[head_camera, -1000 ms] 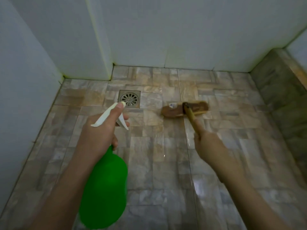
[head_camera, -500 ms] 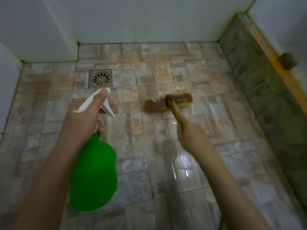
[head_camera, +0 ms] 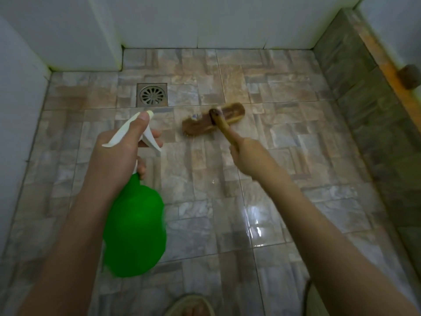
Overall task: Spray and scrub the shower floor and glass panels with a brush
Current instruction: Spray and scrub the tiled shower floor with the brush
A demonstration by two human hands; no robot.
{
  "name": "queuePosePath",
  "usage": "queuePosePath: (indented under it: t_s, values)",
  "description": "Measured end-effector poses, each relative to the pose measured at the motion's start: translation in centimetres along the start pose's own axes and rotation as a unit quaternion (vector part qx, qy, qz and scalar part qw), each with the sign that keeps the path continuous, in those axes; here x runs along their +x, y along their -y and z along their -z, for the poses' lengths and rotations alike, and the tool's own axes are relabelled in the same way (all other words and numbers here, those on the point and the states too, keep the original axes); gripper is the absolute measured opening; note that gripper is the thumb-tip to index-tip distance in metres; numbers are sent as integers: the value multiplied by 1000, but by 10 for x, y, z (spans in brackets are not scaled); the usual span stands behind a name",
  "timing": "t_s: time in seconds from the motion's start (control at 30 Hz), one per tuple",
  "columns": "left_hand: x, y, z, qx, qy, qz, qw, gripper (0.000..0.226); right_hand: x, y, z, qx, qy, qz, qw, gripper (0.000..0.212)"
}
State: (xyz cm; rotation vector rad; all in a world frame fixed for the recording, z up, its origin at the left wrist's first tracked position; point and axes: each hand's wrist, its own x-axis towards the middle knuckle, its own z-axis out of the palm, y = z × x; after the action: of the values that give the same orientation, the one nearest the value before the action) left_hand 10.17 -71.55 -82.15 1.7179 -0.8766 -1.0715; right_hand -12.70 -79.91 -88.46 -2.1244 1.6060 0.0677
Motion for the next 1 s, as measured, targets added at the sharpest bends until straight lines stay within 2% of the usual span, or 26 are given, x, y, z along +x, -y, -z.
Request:
queuePosePath:
  t_s: [0.07, 0.13, 0.23, 0.3, 0.4, 0.47, 0.53, 0.67, 0.77, 0.87, 0.93, 1.0]
  values:
    - [-6, 4, 5, -8, -1, 5, 1000, 23, -5, 3, 1, -6, 5, 0, 1000, 67]
    - [-14, 9, 10, -4, 4, 6, 1000, 24, -61, 6, -12, 20, 11, -30, 999, 71]
    - [-27, 19, 18, 9, 11, 2, 1000, 29, -149, 26, -33, 28, 61, -73, 995, 76]
    - [-36, 25, 22, 15, 14, 4, 1000, 31, -135, 34, -37, 10, 50, -41, 998, 77]
    - [-47, 33, 34, 16, 13, 12, 1000, 32, -68, 46, -37, -6, 18, 6, 1000, 75]
    - [-53, 38, 44, 13, 8, 20, 1000, 32, -51, 50, -35, -7, 19, 11, 1000, 71]
    - [-60, 41, 56, 15, 0, 21, 1000, 32, -87, 53, -42, 16, 35, -17, 999, 71]
    - [-70, 45, 74, 9, -39, 30, 999, 32, -181, 81, -60, 24, 132, -33, 990, 80]
    - [-72, 47, 86, 8, -72, 25, 997, 29, -121, 104, -73, -7, 68, 29, 997, 81]
    - [-79, 48, 101, -1, -106, 28, 994, 28, -55, 119, -79, -9, 59, 60, 996, 77]
    - [-85, 49, 110, -11, -118, 37, 992, 26, -75, 119, -82, -1, 72, 52, 996, 81]
    - [-91, 47, 116, -31, -123, 51, 991, 27, -139, 116, -79, 13, 119, 43, 992, 86]
